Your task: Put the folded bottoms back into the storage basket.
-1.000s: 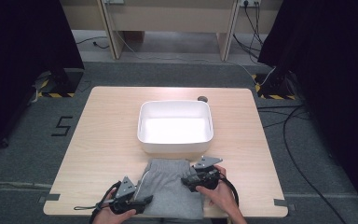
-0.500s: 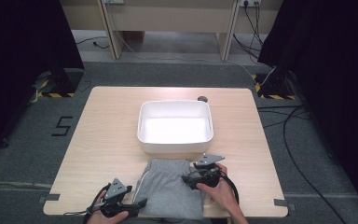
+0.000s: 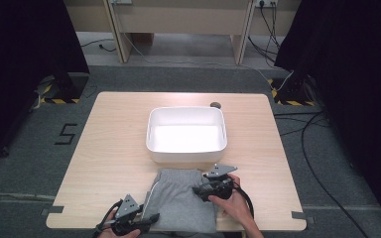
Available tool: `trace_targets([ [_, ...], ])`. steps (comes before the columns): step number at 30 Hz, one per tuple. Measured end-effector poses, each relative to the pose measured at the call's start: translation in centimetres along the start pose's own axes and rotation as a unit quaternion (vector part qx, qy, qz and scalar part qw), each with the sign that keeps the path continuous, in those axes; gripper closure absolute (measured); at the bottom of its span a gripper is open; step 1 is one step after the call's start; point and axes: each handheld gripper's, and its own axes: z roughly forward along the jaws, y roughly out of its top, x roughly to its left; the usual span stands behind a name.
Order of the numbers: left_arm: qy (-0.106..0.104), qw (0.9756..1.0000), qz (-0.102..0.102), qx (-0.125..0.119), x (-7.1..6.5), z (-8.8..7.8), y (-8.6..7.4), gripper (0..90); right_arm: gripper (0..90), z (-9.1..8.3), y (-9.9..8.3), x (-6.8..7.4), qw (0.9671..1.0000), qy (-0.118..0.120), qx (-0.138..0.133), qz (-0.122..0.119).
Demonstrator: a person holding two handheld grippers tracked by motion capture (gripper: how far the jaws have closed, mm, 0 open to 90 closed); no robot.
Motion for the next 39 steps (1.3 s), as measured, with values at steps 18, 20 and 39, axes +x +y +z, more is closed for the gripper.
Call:
trace_targets([
  [18,-0.027,0.9995,0.015,-0.009,0.0,-0.2,-0.2,67.9,72.0,-0.1,0.0,0.5,0.9994,0.03,-0.007,-0.016],
  [20,-0.028,0.9994,0.016,-0.01,0.0,-0.4,-0.2,69.0,73.8,-0.2,0.0,0.7,0.9992,0.031,-0.013,-0.021],
  [39,-0.034,0.9972,0.049,-0.046,-1.8,-3.7,1.9,70.6,76.5,-3.7,3.1,3.0,0.9942,0.034,-0.07,-0.074],
])
